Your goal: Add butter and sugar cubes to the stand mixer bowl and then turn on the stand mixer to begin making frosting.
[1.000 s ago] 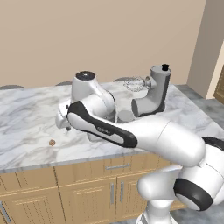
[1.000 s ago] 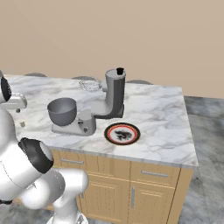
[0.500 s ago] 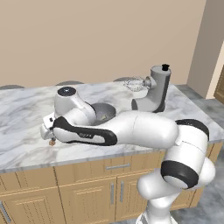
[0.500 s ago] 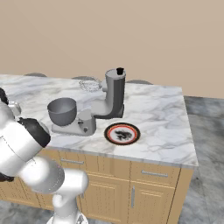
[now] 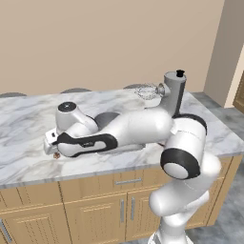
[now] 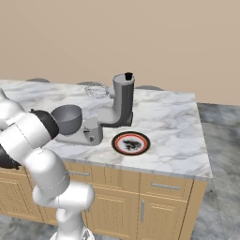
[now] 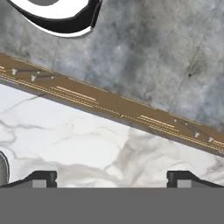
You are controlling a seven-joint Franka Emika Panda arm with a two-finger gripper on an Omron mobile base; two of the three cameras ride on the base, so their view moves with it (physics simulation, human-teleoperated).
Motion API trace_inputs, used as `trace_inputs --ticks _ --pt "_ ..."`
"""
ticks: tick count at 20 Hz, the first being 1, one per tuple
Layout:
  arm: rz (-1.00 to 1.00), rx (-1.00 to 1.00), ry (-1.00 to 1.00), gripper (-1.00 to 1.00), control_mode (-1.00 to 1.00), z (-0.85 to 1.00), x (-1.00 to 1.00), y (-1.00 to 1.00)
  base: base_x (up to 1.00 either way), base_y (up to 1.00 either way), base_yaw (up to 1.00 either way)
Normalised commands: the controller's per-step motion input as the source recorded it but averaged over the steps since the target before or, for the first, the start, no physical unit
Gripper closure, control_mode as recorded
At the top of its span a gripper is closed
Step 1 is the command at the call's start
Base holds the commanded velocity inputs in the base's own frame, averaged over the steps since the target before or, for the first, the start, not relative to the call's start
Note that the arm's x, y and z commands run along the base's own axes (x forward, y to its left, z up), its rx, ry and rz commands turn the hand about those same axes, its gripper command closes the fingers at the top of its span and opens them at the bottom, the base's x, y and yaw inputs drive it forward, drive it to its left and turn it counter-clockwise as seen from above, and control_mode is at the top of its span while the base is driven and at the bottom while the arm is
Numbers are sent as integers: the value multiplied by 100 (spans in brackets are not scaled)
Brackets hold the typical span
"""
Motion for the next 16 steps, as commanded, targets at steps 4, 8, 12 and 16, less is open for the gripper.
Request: trace_inputs --ticks 4,8,12,16 --pt "0 0 0 -100 -100 -27 41 4 0 0 0" --pt "0 0 2 -100 -100 -25 30 12 0 0 0" --pt "0 0 4 -100 -100 -30 27 15 0 0 0" --pt "0 0 3 -100 -100 -29 33 19 0 0 0"
